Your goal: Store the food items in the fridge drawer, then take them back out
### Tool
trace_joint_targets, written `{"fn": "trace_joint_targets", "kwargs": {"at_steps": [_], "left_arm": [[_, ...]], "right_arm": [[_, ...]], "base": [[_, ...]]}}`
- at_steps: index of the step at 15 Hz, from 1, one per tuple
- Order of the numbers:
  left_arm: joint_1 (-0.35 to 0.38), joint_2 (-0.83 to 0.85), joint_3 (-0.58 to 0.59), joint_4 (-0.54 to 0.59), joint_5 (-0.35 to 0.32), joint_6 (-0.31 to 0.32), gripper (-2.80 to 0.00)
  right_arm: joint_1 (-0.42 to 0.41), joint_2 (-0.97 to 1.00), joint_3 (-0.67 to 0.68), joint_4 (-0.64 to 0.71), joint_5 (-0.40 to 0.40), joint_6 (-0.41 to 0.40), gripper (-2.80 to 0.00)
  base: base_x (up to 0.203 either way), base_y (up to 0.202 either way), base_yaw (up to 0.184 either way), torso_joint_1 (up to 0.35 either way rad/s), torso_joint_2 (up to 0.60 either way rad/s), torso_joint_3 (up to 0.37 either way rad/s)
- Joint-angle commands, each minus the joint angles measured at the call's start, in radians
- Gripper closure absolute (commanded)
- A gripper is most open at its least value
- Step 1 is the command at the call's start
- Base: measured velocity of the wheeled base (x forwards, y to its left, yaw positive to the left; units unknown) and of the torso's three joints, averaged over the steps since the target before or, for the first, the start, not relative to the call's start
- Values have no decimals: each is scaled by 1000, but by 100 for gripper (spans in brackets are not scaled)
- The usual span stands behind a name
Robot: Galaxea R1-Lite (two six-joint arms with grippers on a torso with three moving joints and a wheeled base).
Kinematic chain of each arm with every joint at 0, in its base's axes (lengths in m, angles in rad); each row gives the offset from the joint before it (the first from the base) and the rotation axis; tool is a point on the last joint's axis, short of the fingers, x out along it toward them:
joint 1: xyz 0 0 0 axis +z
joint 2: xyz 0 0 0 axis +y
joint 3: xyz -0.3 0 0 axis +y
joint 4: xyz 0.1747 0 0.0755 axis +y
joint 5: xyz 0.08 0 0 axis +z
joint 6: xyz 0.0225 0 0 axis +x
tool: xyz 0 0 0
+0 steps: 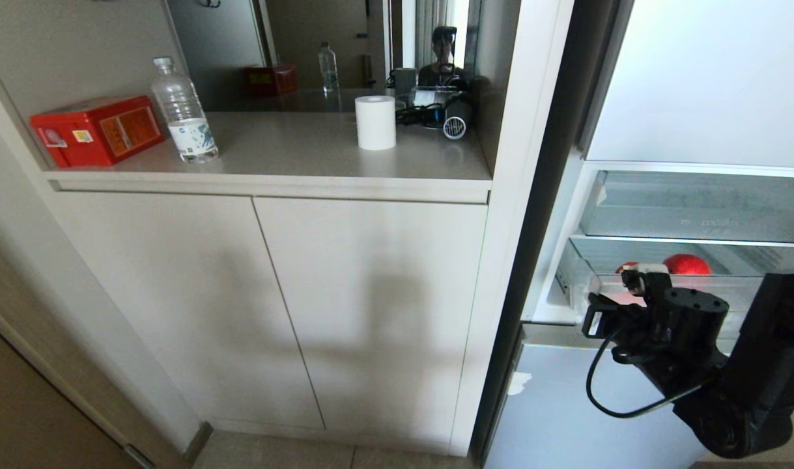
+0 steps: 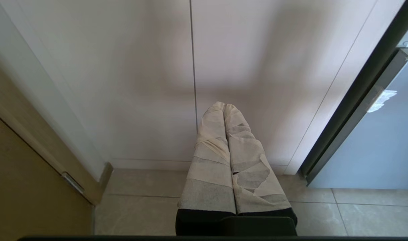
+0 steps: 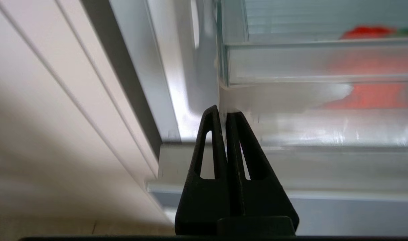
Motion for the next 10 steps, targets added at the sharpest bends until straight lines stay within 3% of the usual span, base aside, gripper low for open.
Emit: {"fn": "trace_joint_targets", "kwargs": {"at_steps": [1,6,8,10], "left_arm": [[0,2,0,1,0,0,0],[0,2,0,1,0,1,0],[0,2,0,1,0,1,0],[0,2,0,1,0,1,0]], "right_arm": [[1,-98,129,-5,-3,8,-280],[0,-299,324,-6,-5,23,-280],[-20,-370,339,-6,-17,13,-280],[-97,-385,264,-2,-19,-31,-280]], "base": [[0,0,0,0,0,0],[0,0,0,0,0,0],[0,0,0,0,0,0],[0,0,0,0,0,0]]}}
